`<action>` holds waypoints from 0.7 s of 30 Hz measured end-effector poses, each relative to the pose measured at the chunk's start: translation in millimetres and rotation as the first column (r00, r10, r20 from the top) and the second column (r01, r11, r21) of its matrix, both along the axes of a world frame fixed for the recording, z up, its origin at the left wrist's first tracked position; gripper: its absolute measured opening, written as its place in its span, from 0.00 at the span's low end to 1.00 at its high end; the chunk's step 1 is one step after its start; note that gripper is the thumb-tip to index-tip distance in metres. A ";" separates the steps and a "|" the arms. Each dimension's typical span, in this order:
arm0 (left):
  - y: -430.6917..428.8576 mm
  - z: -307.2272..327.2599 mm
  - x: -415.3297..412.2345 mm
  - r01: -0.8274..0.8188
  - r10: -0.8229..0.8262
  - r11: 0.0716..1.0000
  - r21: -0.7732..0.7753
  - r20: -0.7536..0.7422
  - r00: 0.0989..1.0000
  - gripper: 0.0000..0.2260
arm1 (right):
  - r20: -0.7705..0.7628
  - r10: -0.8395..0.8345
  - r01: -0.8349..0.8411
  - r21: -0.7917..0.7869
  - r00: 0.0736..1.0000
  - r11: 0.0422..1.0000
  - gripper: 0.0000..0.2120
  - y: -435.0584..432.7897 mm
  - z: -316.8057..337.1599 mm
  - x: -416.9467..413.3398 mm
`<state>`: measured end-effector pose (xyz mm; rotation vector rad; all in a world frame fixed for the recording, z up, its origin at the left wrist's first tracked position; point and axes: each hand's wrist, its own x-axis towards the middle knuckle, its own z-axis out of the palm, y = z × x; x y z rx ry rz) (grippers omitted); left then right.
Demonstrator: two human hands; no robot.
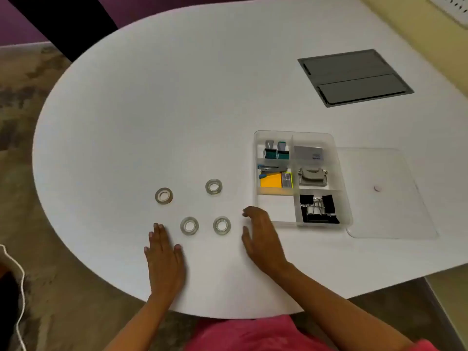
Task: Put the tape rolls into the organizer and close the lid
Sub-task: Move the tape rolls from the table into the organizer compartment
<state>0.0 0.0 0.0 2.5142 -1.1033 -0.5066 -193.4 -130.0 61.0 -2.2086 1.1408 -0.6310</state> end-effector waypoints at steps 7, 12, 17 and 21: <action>-1.7 -13.0 13.0 0.008 -0.008 0.996 0.092 -0.002 1.000 0.29 | -0.251 0.236 -0.200 0.162 0.939 0.966 0.27 -1.3 -16.7 45.3; 1.4 -20.2 18.4 0.059 -0.061 0.994 0.087 0.022 0.998 0.30 | -0.405 0.356 -0.308 0.180 0.842 0.934 0.28 -3.5 -29.5 53.6; 8.9 -25.0 27.9 0.129 -0.135 0.988 0.084 0.063 0.989 0.31 | -0.337 0.289 -0.277 0.086 0.896 0.957 0.22 -3.0 -31.8 52.7; 9.2 -27.3 27.8 0.141 -0.150 0.986 0.090 0.106 0.983 0.31 | -0.172 0.187 -0.186 0.020 0.967 0.982 0.20 -9.8 -17.5 46.9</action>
